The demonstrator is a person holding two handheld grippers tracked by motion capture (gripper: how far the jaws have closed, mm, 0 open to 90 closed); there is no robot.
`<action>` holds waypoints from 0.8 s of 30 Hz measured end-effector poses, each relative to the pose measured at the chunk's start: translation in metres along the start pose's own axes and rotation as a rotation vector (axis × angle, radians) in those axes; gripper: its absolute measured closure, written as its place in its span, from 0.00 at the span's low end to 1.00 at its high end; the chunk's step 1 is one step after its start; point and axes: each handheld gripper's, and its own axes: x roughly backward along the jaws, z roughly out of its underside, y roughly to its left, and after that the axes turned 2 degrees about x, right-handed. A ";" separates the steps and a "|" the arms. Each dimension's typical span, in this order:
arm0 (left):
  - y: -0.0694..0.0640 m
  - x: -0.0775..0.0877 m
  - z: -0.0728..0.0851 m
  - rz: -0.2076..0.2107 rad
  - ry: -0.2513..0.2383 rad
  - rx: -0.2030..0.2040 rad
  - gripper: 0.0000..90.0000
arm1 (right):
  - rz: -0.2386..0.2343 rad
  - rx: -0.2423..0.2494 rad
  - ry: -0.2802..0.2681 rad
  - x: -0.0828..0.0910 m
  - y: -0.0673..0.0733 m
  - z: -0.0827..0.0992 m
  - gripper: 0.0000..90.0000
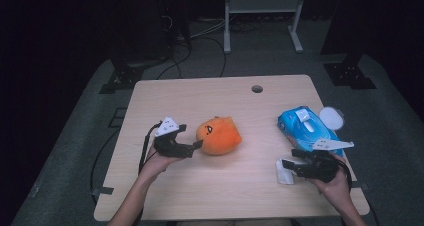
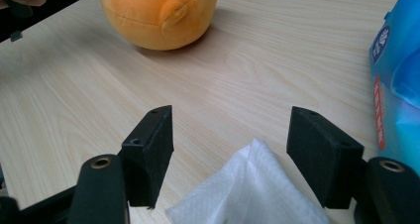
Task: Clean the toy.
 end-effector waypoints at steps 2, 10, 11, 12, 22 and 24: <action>0.000 0.001 0.003 -0.002 0.005 0.002 0.12 | 0.001 0.001 0.001 0.000 0.001 0.000 0.37; 0.002 0.004 0.014 0.001 0.014 0.026 0.12 | 0.001 -0.001 -0.001 0.000 -0.001 0.001 0.37; 0.002 0.004 0.015 0.001 0.015 0.025 0.12 | 0.001 -0.001 0.000 0.000 -0.001 0.001 0.37; 0.002 0.005 0.016 -0.001 0.018 0.025 0.12 | 0.001 -0.002 0.002 0.000 -0.001 0.001 0.37; 0.004 0.015 0.029 -0.011 0.028 0.036 0.12 | 0.002 0.002 0.005 0.000 0.000 0.001 0.37; 0.005 0.017 0.032 -0.013 0.030 0.042 0.12 | 0.003 0.002 0.007 0.000 0.000 0.001 0.37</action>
